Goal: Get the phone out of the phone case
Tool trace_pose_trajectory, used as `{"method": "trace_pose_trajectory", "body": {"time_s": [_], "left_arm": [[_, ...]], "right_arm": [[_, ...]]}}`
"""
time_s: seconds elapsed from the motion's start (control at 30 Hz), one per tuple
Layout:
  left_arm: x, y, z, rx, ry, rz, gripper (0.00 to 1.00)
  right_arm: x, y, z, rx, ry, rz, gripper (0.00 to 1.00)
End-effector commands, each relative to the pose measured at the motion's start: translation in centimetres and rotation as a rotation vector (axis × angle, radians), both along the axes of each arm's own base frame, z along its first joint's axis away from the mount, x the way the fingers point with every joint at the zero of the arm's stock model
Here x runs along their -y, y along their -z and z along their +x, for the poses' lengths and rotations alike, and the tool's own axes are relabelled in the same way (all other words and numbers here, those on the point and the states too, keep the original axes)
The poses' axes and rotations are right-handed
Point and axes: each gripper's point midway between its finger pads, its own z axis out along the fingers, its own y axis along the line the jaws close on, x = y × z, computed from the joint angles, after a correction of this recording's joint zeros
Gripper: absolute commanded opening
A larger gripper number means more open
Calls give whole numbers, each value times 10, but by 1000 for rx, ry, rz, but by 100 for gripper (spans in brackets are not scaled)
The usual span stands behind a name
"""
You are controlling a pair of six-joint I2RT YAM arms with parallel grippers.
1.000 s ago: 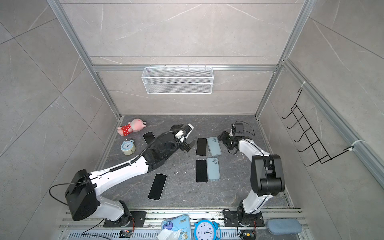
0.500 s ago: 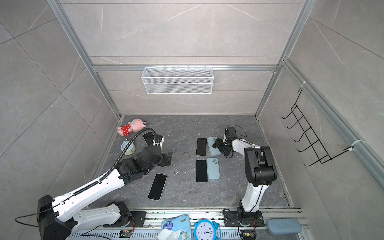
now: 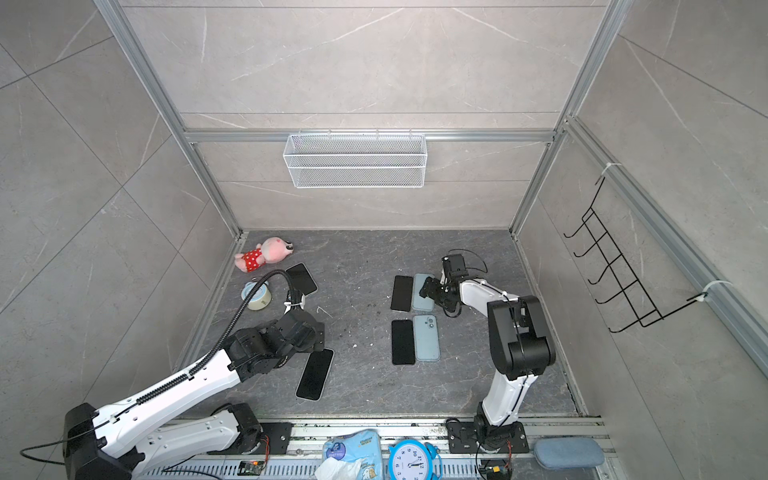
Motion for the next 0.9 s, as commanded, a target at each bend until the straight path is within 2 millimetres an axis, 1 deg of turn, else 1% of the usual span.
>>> {"method": "trace_pose_trajectory", "body": {"time_s": [0.0, 0.07, 0.13, 0.23, 0.3, 0.4, 0.43, 0.57, 0.63, 0.7, 0.77, 0.87], "left_arm": [[0, 27, -27, -124, -10, 29, 100], [-1, 40, -39, -174, -14, 78, 100], [-3, 52, -48, -213, -21, 125, 100], [3, 73, -60, -303, 8, 165, 100], [5, 84, -67, -347, 25, 193, 100], [6, 97, -74, -397, 51, 205, 100], [6, 101, -76, -408, 56, 210, 100], [11, 123, -82, -473, 88, 204, 100], [13, 133, -84, -503, 97, 182, 100], [10, 140, -83, -515, 87, 168, 100], [3, 144, -80, -521, 70, 167, 100], [2, 146, -77, -527, 70, 150, 100]], "right_arm": [[21, -47, -11, 99, 17, -109, 87], [18, -74, -21, 155, -15, -117, 88], [4, -99, -34, 209, -77, -118, 91], [-26, -133, -59, 288, -187, -92, 94], [-47, -148, -76, 317, -252, -60, 94], [-67, -163, -93, 344, -305, -16, 96], [-76, -168, -99, 360, -325, 2, 100], [-104, -180, -118, 391, -403, 9, 100], [-113, -184, -125, 403, -429, -4, 100], [-120, -187, -132, 414, -451, -16, 100], [-126, -191, -137, 426, -469, -18, 100], [-132, -195, -142, 436, -486, -13, 100]]}}
